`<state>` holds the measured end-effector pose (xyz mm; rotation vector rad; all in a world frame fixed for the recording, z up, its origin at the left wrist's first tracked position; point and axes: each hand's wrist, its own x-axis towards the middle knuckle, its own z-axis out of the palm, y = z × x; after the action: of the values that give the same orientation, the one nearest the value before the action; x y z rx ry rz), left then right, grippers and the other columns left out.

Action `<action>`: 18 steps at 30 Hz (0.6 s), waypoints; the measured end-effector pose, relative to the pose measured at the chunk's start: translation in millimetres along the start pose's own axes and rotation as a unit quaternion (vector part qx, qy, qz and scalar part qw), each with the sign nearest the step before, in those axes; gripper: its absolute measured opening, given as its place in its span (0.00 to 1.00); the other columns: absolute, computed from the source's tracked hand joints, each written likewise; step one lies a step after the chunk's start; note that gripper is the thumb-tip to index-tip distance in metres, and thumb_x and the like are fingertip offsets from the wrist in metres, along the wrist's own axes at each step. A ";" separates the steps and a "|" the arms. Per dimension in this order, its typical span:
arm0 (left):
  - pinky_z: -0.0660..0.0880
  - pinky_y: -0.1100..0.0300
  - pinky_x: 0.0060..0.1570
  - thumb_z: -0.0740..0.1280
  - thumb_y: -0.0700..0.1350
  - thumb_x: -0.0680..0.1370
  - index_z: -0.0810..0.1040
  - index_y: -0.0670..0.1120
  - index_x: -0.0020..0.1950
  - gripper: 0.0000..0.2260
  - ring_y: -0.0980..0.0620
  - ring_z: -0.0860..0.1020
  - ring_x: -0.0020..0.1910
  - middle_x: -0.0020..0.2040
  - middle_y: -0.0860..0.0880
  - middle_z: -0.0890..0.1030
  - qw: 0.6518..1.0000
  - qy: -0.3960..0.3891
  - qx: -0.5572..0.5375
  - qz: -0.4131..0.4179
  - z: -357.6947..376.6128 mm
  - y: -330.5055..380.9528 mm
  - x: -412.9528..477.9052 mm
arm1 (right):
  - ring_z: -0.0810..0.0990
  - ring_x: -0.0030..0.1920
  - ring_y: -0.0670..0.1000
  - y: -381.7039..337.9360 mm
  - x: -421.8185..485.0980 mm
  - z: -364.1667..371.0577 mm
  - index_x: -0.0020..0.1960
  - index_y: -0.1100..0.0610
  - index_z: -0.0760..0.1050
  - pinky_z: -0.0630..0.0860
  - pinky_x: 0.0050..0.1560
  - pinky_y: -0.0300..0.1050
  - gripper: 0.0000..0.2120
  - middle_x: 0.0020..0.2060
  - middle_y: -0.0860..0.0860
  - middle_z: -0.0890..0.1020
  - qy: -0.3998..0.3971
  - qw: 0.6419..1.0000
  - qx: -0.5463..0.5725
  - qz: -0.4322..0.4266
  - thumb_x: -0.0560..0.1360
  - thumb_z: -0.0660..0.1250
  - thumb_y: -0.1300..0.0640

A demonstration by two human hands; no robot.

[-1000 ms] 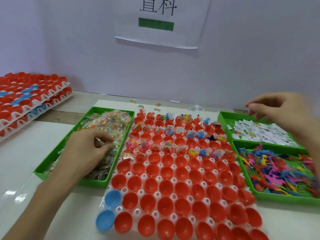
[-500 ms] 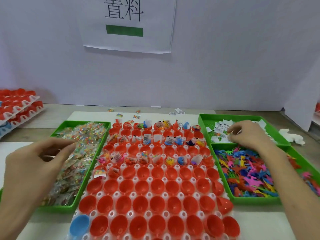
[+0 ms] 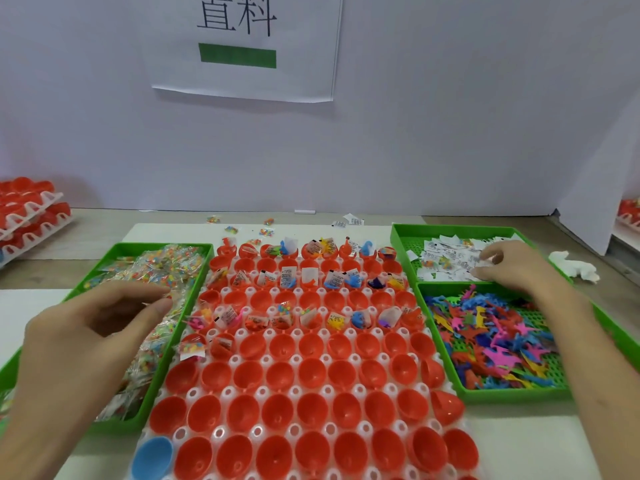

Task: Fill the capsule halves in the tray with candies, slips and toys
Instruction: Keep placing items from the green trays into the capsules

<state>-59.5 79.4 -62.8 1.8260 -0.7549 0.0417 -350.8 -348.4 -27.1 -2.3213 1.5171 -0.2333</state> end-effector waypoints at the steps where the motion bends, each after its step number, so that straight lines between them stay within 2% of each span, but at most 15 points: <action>1: 0.82 0.55 0.45 0.72 0.73 0.66 0.85 0.58 0.53 0.24 0.55 0.85 0.45 0.45 0.57 0.86 1.000 -0.008 -0.009 -0.003 0.9 2.0 -0.7 | 0.78 0.57 0.59 0.3 0.0 -0.3 0.54 0.57 0.82 0.72 0.60 0.50 0.10 0.62 0.59 0.80 0.009 1.000 0.010 0.003 0.73 0.76 0.60; 2: 0.82 0.56 0.45 0.73 0.72 0.65 0.85 0.57 0.53 0.25 0.55 0.85 0.45 0.45 0.56 0.87 1.000 -0.014 -0.021 -0.005 1.7 2.8 -1.6 | 0.78 0.52 0.57 -0.2 -0.3 -0.5 0.48 0.55 0.83 0.72 0.55 0.47 0.06 0.58 0.58 0.82 0.017 1.000 0.014 0.001 0.72 0.76 0.61; 4: 0.82 0.55 0.46 0.76 0.65 0.66 0.85 0.55 0.54 0.21 0.53 0.86 0.45 0.46 0.54 0.87 0.999 -0.024 -0.045 -0.004 4.5 4.5 -4.4 | 0.77 0.46 0.53 -1.7 -0.1 -0.1 0.44 0.54 0.83 0.71 0.50 0.44 0.04 0.52 0.56 0.84 0.035 0.999 0.016 -0.007 0.72 0.76 0.62; 6: 0.82 0.53 0.46 0.76 0.58 0.67 0.85 0.55 0.53 0.17 0.51 0.87 0.44 0.45 0.53 0.87 0.998 -0.031 -0.060 0.005 8.7 8.2 -7.6 | 0.77 0.40 0.49 -1.6 0.9 0.4 0.45 0.54 0.85 0.71 0.46 0.42 0.03 0.48 0.54 0.84 0.058 0.998 0.021 -0.015 0.73 0.74 0.61; 8: 0.82 0.57 0.44 0.75 0.55 0.67 0.85 0.55 0.52 0.15 0.52 0.87 0.43 0.45 0.53 0.87 0.996 -0.042 -0.073 0.020 12.8 13.8 -11.1 | 0.75 0.36 0.46 -2.4 1.7 0.3 0.46 0.54 0.86 0.71 0.40 0.42 0.05 0.47 0.54 0.85 0.081 0.996 0.021 -0.019 0.75 0.72 0.61; 13: 0.82 0.62 0.43 0.74 0.54 0.66 0.86 0.57 0.48 0.12 0.53 0.86 0.41 0.43 0.52 0.87 0.994 -0.048 -0.094 0.034 19.0 30.6 -16.9 | 0.78 0.38 0.48 -6.8 -1.0 -0.9 0.35 0.45 0.80 0.74 0.45 0.45 0.13 0.41 0.50 0.85 0.131 0.989 0.058 -0.022 0.73 0.73 0.62; 16: 0.81 0.65 0.43 0.74 0.53 0.65 0.86 0.57 0.46 0.11 0.54 0.86 0.40 0.41 0.52 0.87 0.993 -0.042 -0.102 0.030 20.6 38.5 -18.2 | 0.79 0.40 0.49 -10.0 -5.6 -3.5 0.32 0.47 0.80 0.73 0.47 0.46 0.13 0.34 0.46 0.82 0.173 0.980 0.092 -0.038 0.70 0.77 0.61; 18: 0.81 0.66 0.42 0.74 0.51 0.64 0.86 0.57 0.46 0.10 0.54 0.86 0.39 0.41 0.52 0.87 0.993 -0.040 -0.106 0.025 21.3 42.3 -19.2 | 0.79 0.41 0.51 -13.4 -9.5 -5.3 0.32 0.48 0.80 0.74 0.47 0.48 0.12 0.33 0.46 0.82 0.190 0.975 0.101 -0.048 0.68 0.79 0.60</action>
<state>-103.3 62.1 -43.0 1.6137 -0.8302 -0.0778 -345.1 -335.9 -16.6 -2.2771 1.4616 -0.8583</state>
